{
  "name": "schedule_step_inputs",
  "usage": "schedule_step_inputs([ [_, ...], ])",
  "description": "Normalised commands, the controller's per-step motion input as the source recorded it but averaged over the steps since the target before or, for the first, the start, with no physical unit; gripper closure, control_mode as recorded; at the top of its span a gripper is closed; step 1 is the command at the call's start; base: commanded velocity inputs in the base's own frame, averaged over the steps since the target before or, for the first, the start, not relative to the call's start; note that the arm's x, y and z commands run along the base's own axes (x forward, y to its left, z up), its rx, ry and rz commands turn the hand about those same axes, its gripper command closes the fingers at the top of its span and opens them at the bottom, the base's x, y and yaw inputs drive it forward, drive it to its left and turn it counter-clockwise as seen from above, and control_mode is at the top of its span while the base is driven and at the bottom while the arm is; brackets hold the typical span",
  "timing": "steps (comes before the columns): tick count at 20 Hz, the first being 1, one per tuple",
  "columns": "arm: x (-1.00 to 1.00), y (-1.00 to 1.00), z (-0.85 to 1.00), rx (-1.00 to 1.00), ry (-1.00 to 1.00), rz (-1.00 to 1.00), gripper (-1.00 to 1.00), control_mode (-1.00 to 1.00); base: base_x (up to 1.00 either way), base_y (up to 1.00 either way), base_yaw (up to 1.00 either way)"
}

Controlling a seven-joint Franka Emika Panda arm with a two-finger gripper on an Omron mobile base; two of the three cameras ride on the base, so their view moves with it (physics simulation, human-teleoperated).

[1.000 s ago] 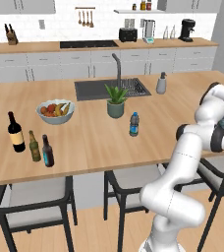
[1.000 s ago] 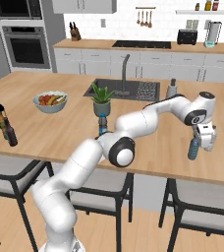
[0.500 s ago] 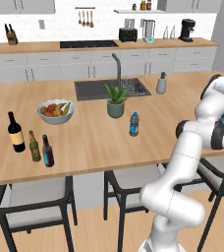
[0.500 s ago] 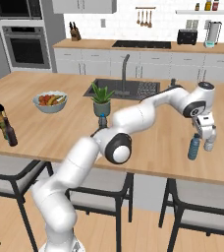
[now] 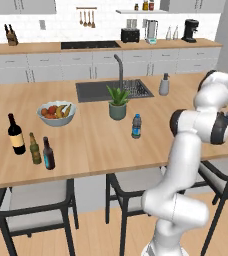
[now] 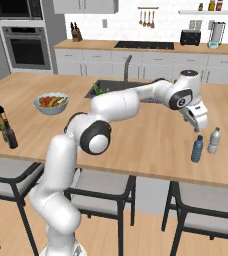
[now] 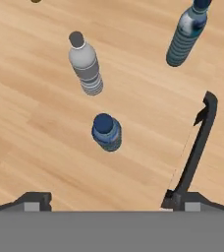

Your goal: Move the plastic bottles in the middle to the plastics group, and the glass bottles in the middle to the glass group.

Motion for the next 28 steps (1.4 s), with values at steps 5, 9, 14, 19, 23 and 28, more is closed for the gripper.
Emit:
schedule_step_inputs([
  [5,-0.38,1.00,-0.10,-0.17,0.03,0.12,-1.00,-1.00,0.00,0.00,0.00],
  [9,-0.15,0.90,0.00,0.04,0.08,0.23,-1.00,-1.00,0.00,0.00,0.00],
  [14,-0.03,0.80,0.17,0.16,0.23,0.42,-1.00,-1.00,0.00,0.00,0.00],
  [19,0.00,0.86,0.34,0.08,0.21,0.49,-1.00,-1.00,0.00,0.00,0.00],
  [23,0.03,0.72,0.32,0.09,0.06,0.54,-1.00,-1.00,0.00,0.00,0.00],
  [28,0.20,0.77,0.02,0.01,-0.08,0.43,-1.00,-1.00,0.00,0.00,0.00],
])
